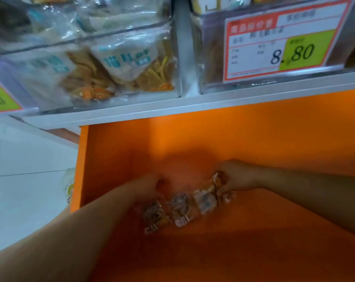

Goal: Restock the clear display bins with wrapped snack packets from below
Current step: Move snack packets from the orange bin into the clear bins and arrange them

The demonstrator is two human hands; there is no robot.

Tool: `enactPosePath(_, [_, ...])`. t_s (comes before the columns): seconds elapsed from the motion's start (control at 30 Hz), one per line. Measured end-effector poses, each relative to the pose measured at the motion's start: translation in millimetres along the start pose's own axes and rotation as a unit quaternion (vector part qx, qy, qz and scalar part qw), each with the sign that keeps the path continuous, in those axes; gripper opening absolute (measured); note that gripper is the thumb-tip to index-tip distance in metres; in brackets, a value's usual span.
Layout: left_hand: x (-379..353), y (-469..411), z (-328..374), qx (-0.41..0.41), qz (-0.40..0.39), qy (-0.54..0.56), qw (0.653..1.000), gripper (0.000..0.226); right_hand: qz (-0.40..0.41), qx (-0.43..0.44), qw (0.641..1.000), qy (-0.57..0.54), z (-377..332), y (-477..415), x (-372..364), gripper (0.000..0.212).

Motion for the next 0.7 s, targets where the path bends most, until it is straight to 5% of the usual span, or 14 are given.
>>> enactPosePath(0.27, [-19, -20, -18, 0.074, -0.059, -0.031, 0.995, 0.049, -0.042, 0.010, 0.999, -0.031, -49, -44, -26, 0.097])
enactPosePath(0.53, [-33, -23, -14, 0.096, -0.108, -0.119, 0.982, 0.036, -0.080, 0.009, 0.996, -0.028, -48, -48, -34, 0.065])
enactPosePath(0.7, [-28, -22, -12, 0.078, -0.100, -0.079, 0.989, 0.026, -0.084, 0.001, 0.995, -0.053, -40, -42, -31, 0.049])
Point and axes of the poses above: each hand's wrist, its own y-axis away from the middle knuckle, its own x-axis out of the back of the hand, z = x × y, the point moved 4 cm from there along -y, towards the middle knuckle, and after that the axes turned 11 degrees about y, right-handed, at the moved point
